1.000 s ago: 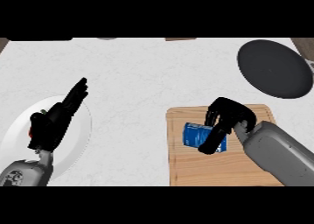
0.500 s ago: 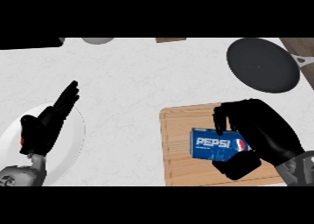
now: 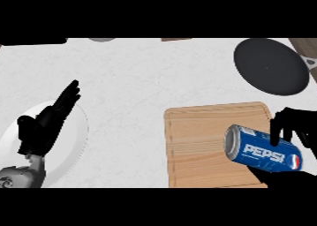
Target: Pick the can from the cutting board and place it in the pan
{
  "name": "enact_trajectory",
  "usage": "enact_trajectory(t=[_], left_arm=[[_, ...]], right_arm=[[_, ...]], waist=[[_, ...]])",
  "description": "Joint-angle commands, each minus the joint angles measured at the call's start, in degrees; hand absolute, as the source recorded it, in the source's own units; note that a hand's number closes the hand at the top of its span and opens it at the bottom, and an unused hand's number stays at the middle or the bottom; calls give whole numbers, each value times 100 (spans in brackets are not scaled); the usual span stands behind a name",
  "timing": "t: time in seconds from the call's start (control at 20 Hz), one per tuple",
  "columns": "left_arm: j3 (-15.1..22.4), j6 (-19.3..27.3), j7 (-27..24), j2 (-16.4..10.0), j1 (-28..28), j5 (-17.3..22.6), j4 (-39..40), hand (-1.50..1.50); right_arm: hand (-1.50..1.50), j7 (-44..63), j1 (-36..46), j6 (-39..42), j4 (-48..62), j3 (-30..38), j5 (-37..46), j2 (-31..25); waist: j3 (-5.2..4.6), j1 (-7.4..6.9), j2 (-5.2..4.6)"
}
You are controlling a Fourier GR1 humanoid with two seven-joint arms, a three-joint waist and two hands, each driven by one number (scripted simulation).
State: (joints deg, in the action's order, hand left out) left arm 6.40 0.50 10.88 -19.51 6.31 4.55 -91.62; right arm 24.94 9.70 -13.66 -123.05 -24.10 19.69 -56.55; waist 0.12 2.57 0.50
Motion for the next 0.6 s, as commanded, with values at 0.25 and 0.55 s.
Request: enact_trajectory(t=[0.25, 0.55], left_arm=[[168, -73, -67, 247, 112, -209, -3, 0], [67, -200, 213, 294, 491, -228, 109, 0]], right_arm=[[150, -1495, -514, -507, 1481, 1107, -909, 916], [150, -2646, 554, 108, 3661, 1505, -952, 1214]], waist=[[-6, -281, -68], [-7, -359, -82]])
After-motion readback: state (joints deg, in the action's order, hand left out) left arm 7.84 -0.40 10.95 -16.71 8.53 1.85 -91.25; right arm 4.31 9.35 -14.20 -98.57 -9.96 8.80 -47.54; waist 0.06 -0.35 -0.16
